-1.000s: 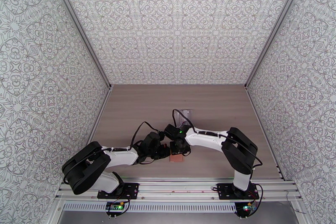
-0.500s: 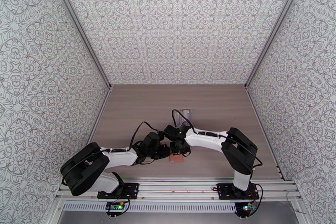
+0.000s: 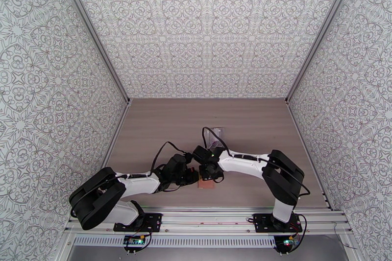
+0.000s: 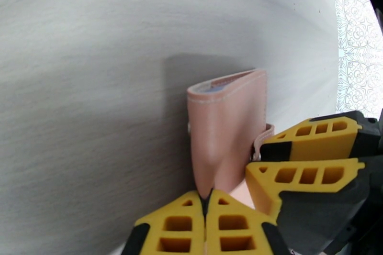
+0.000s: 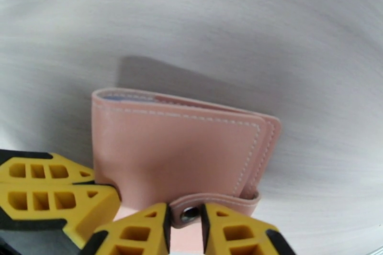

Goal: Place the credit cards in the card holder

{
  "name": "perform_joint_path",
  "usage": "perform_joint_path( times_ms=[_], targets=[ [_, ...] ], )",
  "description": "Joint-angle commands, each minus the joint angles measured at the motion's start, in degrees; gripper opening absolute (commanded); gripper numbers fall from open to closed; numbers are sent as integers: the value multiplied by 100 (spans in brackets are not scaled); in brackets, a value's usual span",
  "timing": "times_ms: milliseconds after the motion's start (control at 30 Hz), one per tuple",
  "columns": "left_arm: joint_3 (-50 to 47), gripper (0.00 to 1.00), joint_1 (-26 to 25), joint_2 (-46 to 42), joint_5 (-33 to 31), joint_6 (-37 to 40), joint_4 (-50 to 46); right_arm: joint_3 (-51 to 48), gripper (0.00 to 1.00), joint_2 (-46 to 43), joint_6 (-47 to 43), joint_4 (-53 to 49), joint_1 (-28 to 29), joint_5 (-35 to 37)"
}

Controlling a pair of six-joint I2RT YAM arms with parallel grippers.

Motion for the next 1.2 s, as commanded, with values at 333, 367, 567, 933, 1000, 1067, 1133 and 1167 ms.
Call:
perform_joint_path(
  times_ms=[333,367,567,933,1000,1067,1133,1167],
  targets=[
    [-101,0,-23,-32,-134,47,-415,-291,27,-512,41,-171,-237,287],
    [-97,0,-23,-32,-134,41,-403,-288,29,-518,30,-237,-258,381],
    [-108,0,-26,-41,-130,43,-404,-508,31,-539,-4,-263,-382,436],
    [-108,0,-26,-67,-134,38,-399,-601,17,-821,-54,-167,-412,353],
    [-113,0,-26,-98,-146,35,-401,-584,9,-935,-98,-201,-412,328],
    [-79,16,-31,-143,-166,43,-453,-562,2,-1082,-125,-234,-412,260],
    [-15,33,-25,-260,-243,89,-653,-561,0,-1260,-134,-216,-409,96],
    [33,41,-30,-368,-321,142,-848,-565,0,-1383,-143,-156,-410,-46]
  ],
)
